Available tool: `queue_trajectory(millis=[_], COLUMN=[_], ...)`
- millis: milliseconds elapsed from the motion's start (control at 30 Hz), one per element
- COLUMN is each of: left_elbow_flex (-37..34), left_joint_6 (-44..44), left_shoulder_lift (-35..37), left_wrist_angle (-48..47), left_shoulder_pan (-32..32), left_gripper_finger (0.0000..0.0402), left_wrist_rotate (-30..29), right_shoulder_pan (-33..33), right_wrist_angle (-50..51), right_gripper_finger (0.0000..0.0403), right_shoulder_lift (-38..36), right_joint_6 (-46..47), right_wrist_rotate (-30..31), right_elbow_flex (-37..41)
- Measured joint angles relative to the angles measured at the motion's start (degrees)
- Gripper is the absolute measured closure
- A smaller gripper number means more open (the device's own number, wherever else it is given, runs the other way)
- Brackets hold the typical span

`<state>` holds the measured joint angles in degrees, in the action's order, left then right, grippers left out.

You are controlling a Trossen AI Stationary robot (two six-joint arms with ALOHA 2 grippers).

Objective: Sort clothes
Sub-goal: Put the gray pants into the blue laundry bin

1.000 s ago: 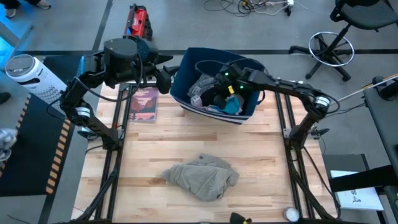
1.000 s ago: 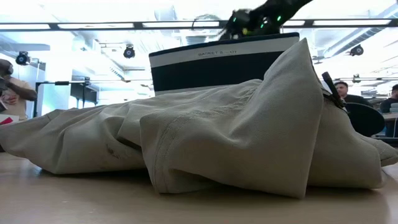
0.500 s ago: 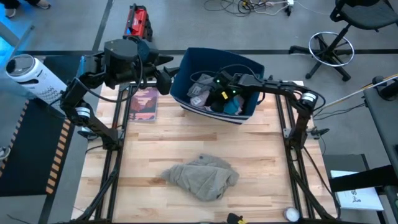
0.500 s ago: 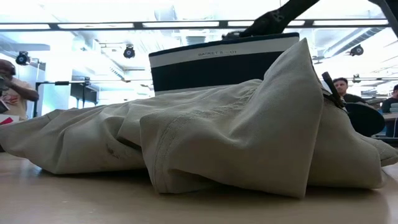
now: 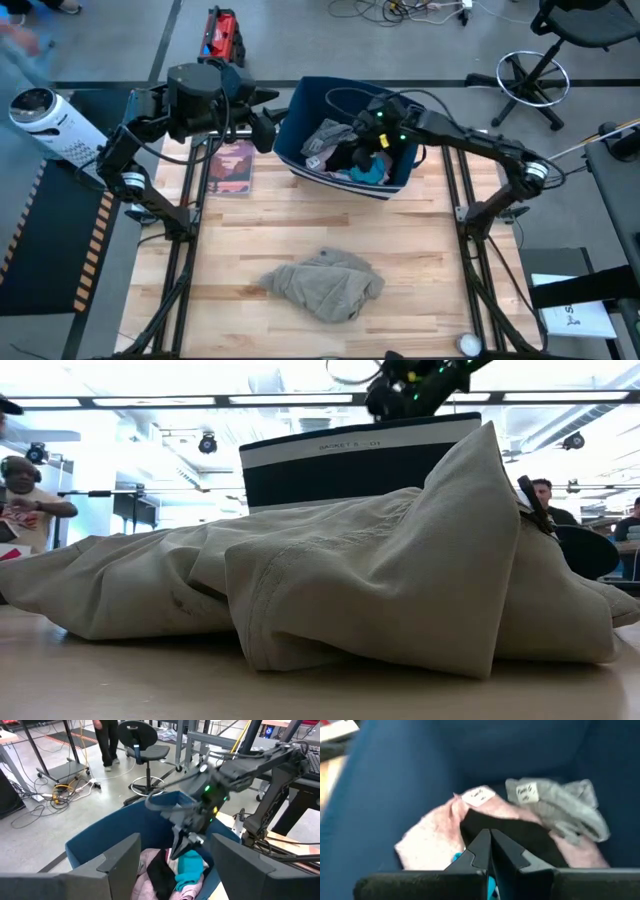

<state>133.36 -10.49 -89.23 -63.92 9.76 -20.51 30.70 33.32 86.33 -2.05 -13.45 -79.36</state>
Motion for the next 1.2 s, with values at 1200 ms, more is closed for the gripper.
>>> queue_trajectory(millis=[1200], left_elbow_flex=[0.0], left_joint_6=[0.2], left_shoulder_lift=[0.0], left_wrist_angle=[-3.2], left_shoulder_pan=[0.0], left_gripper_finger=[0.0178], left_wrist_rotate=[2.3], right_shoulder_pan=[-7.0], right_wrist_angle=[-2.3], right_gripper_finger=[0.0312], right_shoulder_lift=[-17.9], right_joint_6=[7.6], right_wrist_rotate=[-3.7], right_elbow_flex=[0.0])
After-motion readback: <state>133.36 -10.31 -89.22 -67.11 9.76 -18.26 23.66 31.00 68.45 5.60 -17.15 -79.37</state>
